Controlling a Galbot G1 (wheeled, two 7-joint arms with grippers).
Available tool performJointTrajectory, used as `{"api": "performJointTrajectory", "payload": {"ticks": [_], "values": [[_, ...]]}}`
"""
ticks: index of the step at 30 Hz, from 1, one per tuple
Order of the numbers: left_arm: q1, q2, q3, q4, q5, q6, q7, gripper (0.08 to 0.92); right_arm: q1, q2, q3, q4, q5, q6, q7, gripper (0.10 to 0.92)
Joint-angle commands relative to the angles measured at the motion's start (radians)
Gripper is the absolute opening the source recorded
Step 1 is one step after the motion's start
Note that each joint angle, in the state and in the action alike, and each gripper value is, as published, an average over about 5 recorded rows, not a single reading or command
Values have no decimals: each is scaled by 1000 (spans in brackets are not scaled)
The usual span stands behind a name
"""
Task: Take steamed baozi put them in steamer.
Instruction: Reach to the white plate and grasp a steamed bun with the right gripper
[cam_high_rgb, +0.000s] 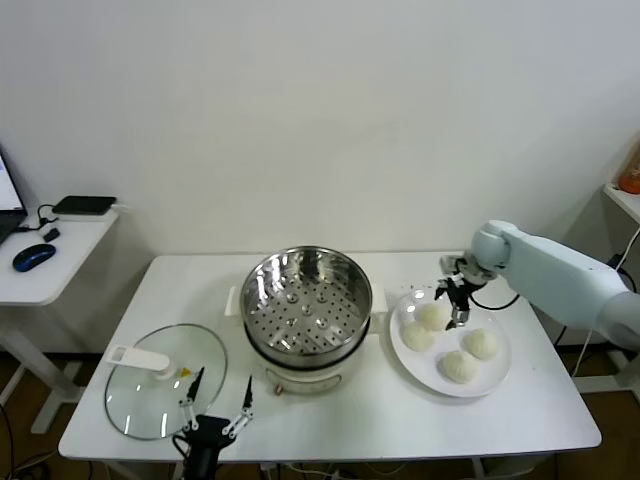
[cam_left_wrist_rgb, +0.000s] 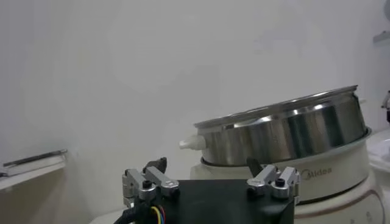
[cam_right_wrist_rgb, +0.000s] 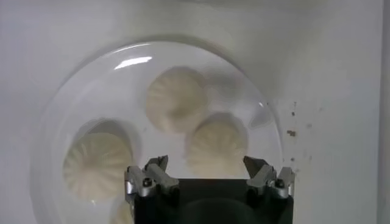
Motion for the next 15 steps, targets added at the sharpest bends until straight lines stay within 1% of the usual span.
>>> {"api": "performJointTrajectory", "payload": {"ticks": [1, 15], "values": [[-4, 2, -1, 5, 4, -2, 2, 823, -30, 59, 35, -103, -23, 44, 13, 823], [-2, 6, -7, 2, 4, -4, 3, 823, -40, 82, 34, -126, -57, 21, 18, 823]]}}
